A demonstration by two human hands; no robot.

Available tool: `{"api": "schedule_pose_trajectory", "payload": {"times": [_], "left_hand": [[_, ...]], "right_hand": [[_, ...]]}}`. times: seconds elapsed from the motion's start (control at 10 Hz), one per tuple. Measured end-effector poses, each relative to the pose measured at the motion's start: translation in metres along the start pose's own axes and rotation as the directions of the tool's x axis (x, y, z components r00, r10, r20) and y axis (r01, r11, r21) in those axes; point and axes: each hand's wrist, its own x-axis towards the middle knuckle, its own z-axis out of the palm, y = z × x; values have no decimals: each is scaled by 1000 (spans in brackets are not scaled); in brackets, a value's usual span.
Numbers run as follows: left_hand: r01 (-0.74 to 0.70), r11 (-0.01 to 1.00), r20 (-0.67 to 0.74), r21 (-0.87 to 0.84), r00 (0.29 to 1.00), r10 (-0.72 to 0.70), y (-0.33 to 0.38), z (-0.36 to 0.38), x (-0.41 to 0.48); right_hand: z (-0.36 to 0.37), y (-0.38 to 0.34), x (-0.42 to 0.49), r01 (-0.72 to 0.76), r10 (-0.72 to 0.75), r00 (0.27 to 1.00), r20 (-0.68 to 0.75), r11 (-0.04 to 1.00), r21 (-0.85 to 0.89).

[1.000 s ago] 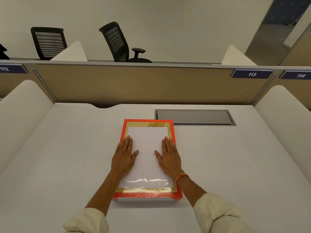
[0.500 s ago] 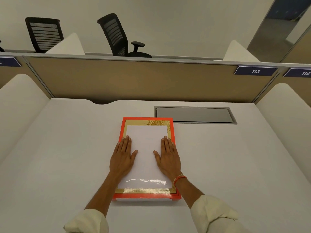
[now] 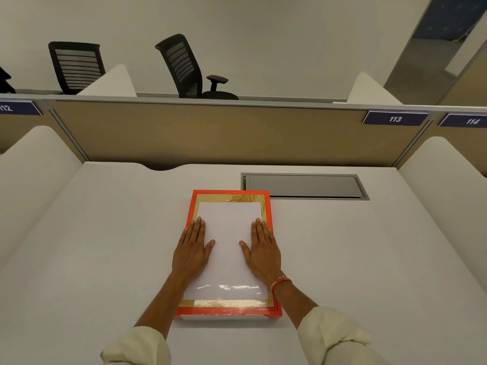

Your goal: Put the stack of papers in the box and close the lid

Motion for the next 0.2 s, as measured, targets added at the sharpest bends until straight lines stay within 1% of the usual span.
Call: {"api": "schedule_pose_trajectory", "payload": {"times": [0.1, 0.2], "left_hand": [[18, 998, -18, -54, 1000, -19, 12, -7, 2], [35, 995, -42, -89, 998, -39, 29, -10, 6]], "right_hand": [[-9, 8, 1, 14, -13, 1000, -23, 999, 52], [-19, 12, 1, 37, -34, 998, -54, 998, 54]]}}
